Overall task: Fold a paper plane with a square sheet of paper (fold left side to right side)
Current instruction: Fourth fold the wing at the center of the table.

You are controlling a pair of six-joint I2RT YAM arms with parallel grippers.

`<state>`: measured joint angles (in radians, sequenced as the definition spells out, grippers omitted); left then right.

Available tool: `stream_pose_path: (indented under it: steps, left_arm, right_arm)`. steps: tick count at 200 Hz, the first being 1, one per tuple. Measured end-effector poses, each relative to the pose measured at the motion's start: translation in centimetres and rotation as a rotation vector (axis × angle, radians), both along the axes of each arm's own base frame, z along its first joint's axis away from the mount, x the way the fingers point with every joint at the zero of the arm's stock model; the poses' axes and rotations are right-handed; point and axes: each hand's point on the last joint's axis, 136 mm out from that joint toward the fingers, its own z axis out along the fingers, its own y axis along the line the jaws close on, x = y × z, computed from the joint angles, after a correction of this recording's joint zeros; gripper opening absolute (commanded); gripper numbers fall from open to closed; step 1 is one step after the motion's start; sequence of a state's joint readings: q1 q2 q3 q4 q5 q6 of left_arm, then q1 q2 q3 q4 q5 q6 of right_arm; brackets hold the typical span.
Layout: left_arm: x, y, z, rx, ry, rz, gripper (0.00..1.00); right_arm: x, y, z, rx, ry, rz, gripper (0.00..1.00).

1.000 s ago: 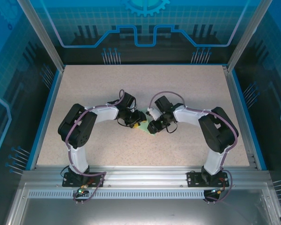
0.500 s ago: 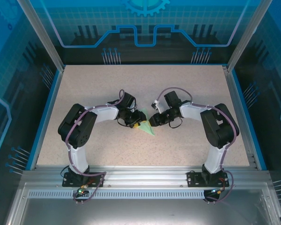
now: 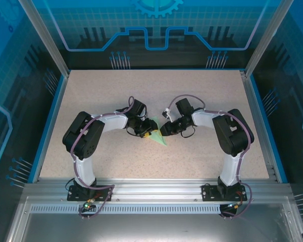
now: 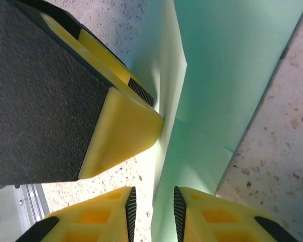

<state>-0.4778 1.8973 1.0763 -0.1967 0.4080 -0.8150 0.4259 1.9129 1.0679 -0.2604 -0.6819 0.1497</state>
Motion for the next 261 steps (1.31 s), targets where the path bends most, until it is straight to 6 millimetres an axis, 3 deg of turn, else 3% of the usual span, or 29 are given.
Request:
stream_pose_path:
  steps: [41, 89, 261]
  left_arm:
    - [0.0, 0.0, 0.0, 0.0, 0.0, 0.0, 0.49]
    - [0.0, 0.0, 0.0, 0.0, 0.0, 0.0, 0.49]
    - [0.0, 0.0, 0.0, 0.0, 0.0, 0.0, 0.49]
  right_arm:
    - [0.2, 0.1, -0.1, -0.001, 0.001, 0.0, 0.09]
    - [0.6, 0.1, -0.2, -0.016, 0.007, -0.004, 0.03]
    - [1.0, -0.7, -1.3, -0.04, 0.033, -0.015, 0.02]
